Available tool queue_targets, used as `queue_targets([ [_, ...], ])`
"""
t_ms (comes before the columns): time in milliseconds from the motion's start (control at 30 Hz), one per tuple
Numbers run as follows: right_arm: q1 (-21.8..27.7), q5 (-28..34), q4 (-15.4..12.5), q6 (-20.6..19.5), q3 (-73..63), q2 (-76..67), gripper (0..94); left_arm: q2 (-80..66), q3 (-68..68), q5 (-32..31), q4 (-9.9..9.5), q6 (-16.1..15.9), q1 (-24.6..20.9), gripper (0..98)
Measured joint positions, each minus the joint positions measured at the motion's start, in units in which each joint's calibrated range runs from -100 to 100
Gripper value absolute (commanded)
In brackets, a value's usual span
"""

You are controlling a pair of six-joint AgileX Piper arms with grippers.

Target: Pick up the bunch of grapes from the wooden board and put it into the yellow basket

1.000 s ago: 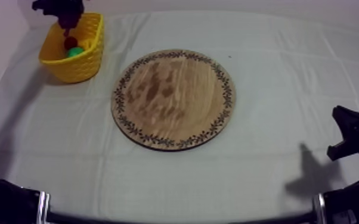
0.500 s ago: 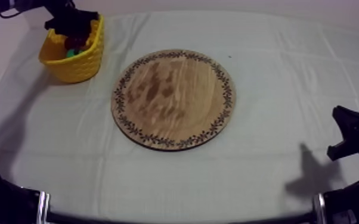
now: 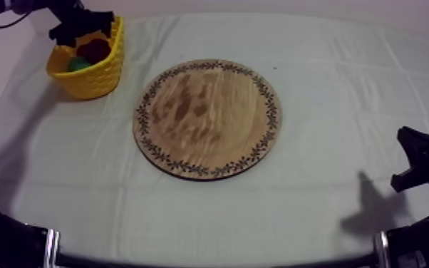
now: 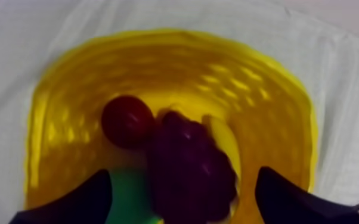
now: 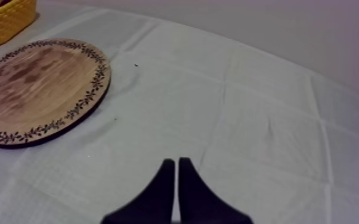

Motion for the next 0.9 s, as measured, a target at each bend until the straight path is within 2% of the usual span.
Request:
queue_targets([
  [167,0.0,0.0,0.0,0.0,0.0,0.0,0.4,-3.4,1.4,-1.6,0.29,0.3,-0.7,74.1],
  [367,0.0,0.0,0.0,0.0,0.0,0.0,0.4,-11.9,5.7,-5.4,0.32,-0.3,-1.6,34.0],
  [433,0.0,0.0,0.0,0.0,0.0,0.0,0.4,-15.8,7.8,-7.2,0.28,-0.4,-2.1,25.8],
  [600,0.0,0.0,0.0,0.0,0.0,0.0,0.4,-26.2,14.4,-11.2,0.35,-0.5,-3.6,13.6],
  [900,0.0,0.0,0.0,0.0,0.0,0.0,0.4,-49.4,31.7,-20.8,0.58,-1.1,-7.2,2.6],
])
